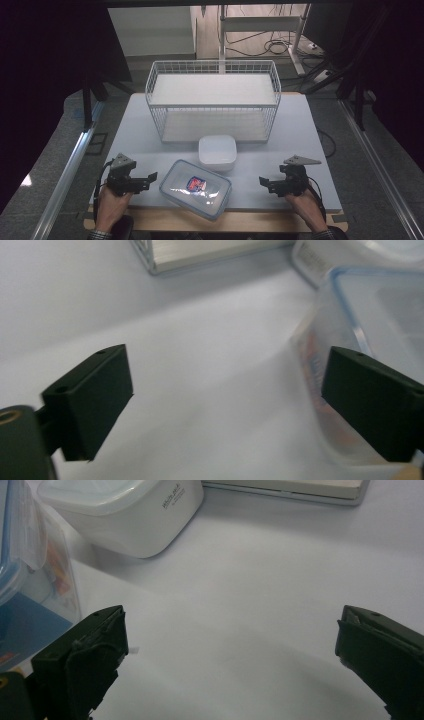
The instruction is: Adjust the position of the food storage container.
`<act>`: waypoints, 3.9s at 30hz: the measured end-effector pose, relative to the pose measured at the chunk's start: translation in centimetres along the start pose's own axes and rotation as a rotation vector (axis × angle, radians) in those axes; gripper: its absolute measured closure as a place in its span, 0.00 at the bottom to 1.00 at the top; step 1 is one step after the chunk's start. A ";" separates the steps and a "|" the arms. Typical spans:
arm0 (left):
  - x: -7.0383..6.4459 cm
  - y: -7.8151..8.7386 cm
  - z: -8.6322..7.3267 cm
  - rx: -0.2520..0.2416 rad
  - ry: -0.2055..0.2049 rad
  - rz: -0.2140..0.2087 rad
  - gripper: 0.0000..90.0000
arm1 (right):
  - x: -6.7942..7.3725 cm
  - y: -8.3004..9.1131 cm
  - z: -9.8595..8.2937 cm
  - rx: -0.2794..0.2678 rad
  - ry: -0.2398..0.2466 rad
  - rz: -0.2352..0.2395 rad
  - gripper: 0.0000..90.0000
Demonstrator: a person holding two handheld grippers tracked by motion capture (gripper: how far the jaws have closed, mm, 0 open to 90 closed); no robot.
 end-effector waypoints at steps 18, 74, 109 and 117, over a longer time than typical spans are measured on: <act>0.3 -1.1 -0.5 0.010 -0.074 -0.027 0.12 | 0.4 -0.2 0.2 0.025 0.078 -0.029 0.02; 0.2 -1.8 -0.8 0.011 -0.132 0.025 0.08 | 9.2 -10.3 13.2 0.040 0.358 0.226 0.99; 0.1 -1.9 -0.9 0.025 -0.133 0.015 0.09 | 10.5 -14.1 13.3 0.142 0.453 0.214 0.99; 0.0 -2.1 -1.0 0.034 -0.138 0.017 0.09 | 7.5 -12.1 12.3 0.130 0.398 0.167 0.99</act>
Point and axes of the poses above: each handheld gripper's, and its own axes: y roughly backward along the jaws, z roughly out of its top, x roughly to its left, the point moved 5 cm from there along -y, roughly forward along the jaws, and after that the axes turned 7 degrees about y, right-handed, at the moved point
